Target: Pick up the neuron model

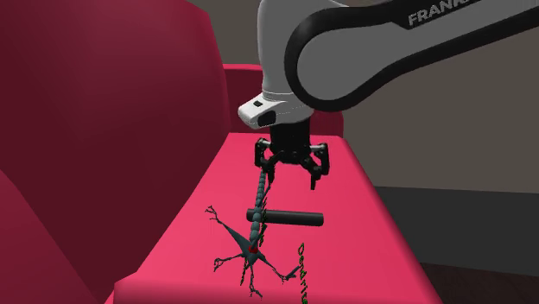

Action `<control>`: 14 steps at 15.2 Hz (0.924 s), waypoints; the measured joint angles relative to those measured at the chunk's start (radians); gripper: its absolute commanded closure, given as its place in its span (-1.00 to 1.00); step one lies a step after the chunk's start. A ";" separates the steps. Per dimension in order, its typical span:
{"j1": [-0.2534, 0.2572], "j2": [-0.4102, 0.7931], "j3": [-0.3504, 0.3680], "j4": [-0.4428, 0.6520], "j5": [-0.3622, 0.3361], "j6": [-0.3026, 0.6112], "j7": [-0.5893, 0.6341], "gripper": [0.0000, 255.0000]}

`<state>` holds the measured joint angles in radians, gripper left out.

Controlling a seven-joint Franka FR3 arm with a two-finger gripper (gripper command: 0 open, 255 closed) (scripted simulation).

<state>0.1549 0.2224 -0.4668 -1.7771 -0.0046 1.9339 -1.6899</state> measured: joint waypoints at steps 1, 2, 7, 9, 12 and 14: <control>-0.008 0.039 0.007 0.034 0.012 0.002 -0.044 -1.00; -0.014 0.074 0.016 0.061 0.021 0.009 -0.083 -1.00; -0.053 0.254 0.068 0.236 0.061 0.011 -0.248 -1.00; -0.058 0.277 0.074 0.244 0.066 0.026 -0.263 -1.00; -0.057 0.288 0.078 0.221 0.069 0.060 -0.265 -1.00; -0.060 0.300 0.080 0.214 0.073 0.079 -0.267 -1.00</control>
<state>0.0954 0.5225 -0.3868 -1.5635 0.0683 2.0128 -1.9564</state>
